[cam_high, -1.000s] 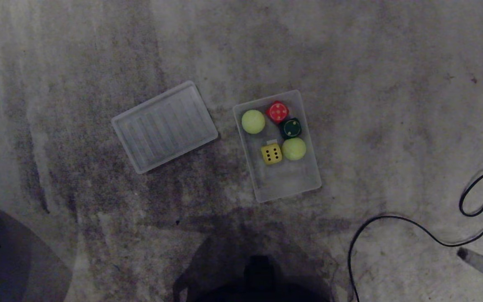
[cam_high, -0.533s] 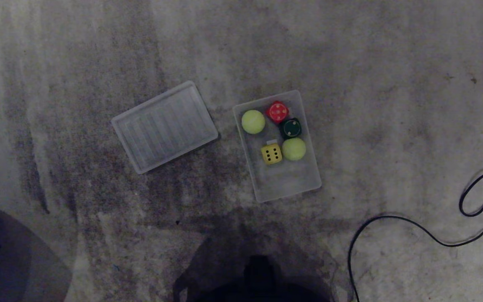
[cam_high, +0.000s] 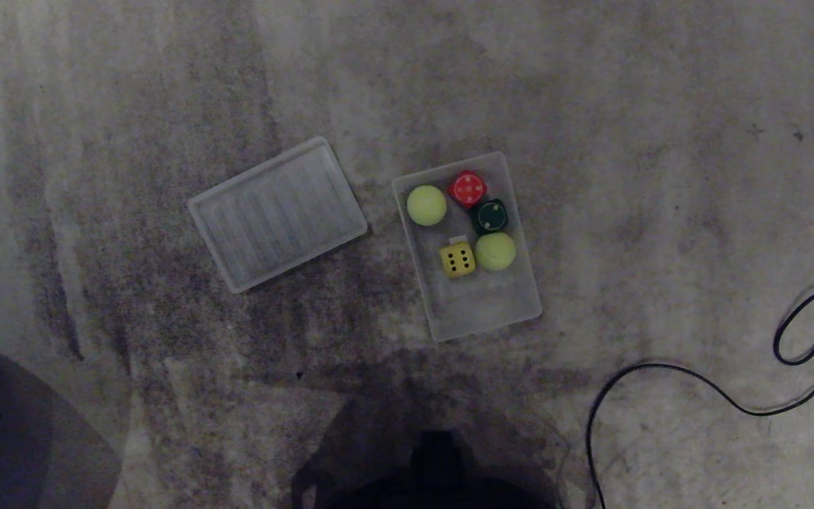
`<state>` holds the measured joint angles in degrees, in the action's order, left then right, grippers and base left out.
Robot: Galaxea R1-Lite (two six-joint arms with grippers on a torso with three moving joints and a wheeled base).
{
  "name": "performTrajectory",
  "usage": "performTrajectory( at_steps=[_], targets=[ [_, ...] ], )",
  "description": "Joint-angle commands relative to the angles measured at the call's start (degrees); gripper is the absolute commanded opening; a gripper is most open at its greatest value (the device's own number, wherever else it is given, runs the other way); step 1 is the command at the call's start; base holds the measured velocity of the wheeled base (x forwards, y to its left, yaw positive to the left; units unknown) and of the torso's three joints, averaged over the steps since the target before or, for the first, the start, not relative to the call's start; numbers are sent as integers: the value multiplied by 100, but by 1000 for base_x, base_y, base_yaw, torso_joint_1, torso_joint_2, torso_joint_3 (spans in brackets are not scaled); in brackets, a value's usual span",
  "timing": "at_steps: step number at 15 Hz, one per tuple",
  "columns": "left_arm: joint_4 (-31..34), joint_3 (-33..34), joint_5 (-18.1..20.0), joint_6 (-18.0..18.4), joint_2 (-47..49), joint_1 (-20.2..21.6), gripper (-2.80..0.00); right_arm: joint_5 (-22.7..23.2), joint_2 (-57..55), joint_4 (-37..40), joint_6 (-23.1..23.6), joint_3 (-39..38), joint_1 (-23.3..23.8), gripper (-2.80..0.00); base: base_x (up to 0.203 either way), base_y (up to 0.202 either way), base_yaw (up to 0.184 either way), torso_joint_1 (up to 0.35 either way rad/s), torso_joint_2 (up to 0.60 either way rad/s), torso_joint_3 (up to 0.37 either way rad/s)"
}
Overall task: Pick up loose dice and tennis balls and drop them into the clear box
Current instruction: Pick up toys out of the box
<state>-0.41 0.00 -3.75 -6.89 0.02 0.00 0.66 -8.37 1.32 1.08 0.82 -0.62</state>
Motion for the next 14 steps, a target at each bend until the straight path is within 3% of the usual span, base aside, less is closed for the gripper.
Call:
performTrajectory(
  at_steps=[1, 14],
  targets=[
    [-3, 0, -3, -6, 0, 0, -280, 22, 679, 35, 24, -15, 20, -280, 0, 0, 0, 0, 0, 0],
    [1, 0, -3, -14, 3, 0, -280, 40, 837, -53, -1, -47, 45, -280, 0, 0, 0, 0, 0, 0]
  ],
)
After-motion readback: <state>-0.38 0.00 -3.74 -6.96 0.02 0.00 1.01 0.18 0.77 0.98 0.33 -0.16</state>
